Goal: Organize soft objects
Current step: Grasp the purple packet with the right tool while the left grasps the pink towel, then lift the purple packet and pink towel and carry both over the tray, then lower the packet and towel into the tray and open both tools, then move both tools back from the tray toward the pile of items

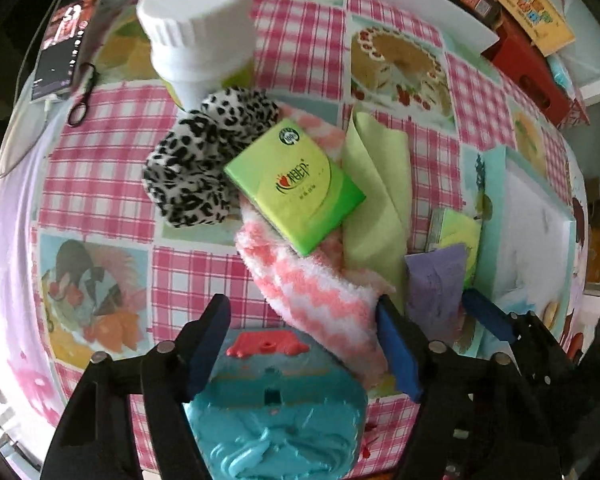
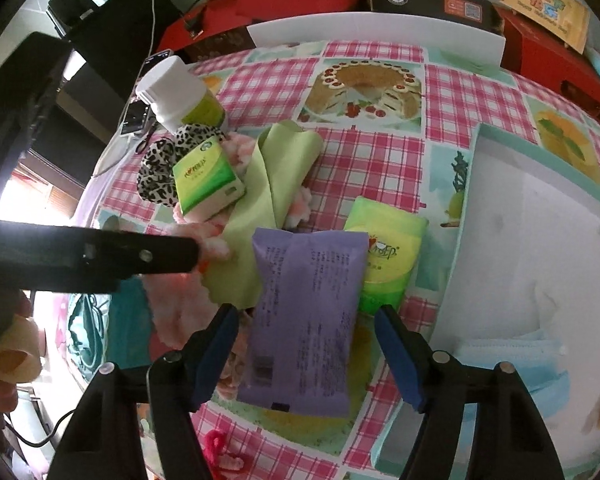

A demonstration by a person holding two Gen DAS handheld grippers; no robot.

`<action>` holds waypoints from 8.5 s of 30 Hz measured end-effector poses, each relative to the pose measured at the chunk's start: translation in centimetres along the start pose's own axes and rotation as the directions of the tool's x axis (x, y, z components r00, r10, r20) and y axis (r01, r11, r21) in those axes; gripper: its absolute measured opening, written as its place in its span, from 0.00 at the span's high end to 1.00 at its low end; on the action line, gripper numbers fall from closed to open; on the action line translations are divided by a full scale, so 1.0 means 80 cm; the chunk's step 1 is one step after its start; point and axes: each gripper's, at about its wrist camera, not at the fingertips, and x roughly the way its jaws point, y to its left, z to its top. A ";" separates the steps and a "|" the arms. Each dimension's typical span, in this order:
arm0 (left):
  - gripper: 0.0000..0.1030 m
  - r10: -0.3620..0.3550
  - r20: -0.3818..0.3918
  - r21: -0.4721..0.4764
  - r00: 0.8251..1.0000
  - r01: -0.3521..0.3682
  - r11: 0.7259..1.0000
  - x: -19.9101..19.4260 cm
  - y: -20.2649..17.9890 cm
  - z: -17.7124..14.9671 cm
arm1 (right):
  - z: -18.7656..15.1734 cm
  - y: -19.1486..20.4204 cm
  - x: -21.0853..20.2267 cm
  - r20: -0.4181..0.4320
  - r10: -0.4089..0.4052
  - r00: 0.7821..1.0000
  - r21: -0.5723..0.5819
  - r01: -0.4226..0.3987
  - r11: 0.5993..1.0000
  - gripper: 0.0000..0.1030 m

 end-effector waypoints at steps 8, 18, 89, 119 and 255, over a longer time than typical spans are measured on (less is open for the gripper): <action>0.59 0.008 -0.018 0.006 1.000 -0.008 1.000 0.018 -0.011 0.010 | 0.001 -0.001 0.010 -0.020 0.016 1.000 0.016 -0.015 1.000 0.47; 0.89 -0.027 0.060 -0.033 0.998 0.029 0.999 0.002 -0.007 0.000 | -0.005 -0.006 0.002 -0.009 0.030 1.000 0.053 -0.029 0.998 0.52; 0.92 -0.235 0.642 -0.026 0.730 0.327 0.945 -0.260 -0.032 -0.137 | -0.056 -0.072 -0.200 0.288 0.048 0.957 0.223 -0.116 0.968 0.53; 0.92 -0.328 0.502 0.198 0.800 0.263 0.944 -0.207 -0.197 -0.103 | -0.115 -0.262 -0.249 0.314 -0.162 0.936 0.523 -0.028 0.852 0.53; 0.06 -0.052 0.440 0.014 0.896 0.051 0.999 -0.138 -0.104 -0.151 | -0.109 -0.163 -0.188 0.114 -0.291 0.950 0.315 0.243 0.917 0.00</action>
